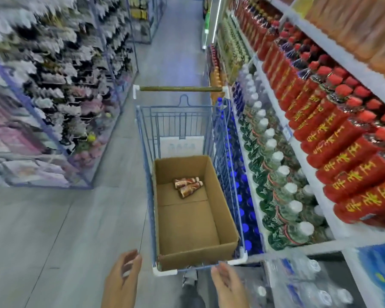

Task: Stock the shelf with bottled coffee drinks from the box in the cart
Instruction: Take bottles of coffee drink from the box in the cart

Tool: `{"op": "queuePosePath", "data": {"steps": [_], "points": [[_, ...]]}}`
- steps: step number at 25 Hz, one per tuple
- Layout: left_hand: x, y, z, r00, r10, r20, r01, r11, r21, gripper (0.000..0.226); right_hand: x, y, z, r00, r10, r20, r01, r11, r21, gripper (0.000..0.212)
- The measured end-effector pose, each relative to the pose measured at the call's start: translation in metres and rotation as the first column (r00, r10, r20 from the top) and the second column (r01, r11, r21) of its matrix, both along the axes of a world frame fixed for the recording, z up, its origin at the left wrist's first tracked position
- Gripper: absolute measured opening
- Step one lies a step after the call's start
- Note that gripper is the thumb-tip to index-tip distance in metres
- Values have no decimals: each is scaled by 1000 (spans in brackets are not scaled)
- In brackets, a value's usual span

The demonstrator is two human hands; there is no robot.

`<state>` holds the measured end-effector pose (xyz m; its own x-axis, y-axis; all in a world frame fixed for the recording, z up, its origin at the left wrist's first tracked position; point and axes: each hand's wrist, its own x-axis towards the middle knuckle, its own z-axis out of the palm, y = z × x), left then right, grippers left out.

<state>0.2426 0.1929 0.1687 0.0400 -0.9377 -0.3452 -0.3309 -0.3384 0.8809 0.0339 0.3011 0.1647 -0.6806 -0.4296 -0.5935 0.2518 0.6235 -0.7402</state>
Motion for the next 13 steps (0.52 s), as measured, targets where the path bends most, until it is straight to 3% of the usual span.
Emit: {"op": "queuePosePath", "data": {"steps": [8, 13], "points": [[-74, -81, -12, 994, -45, 95, 33, 992, 118, 5, -71, -110, -34, 958, 262, 115, -270, 960, 67, 39], [-132, -144, -36, 969, -210, 133, 181, 962, 203, 19, -115, -165, -56, 953, 271, 137, -282, 957, 66, 39]]}}
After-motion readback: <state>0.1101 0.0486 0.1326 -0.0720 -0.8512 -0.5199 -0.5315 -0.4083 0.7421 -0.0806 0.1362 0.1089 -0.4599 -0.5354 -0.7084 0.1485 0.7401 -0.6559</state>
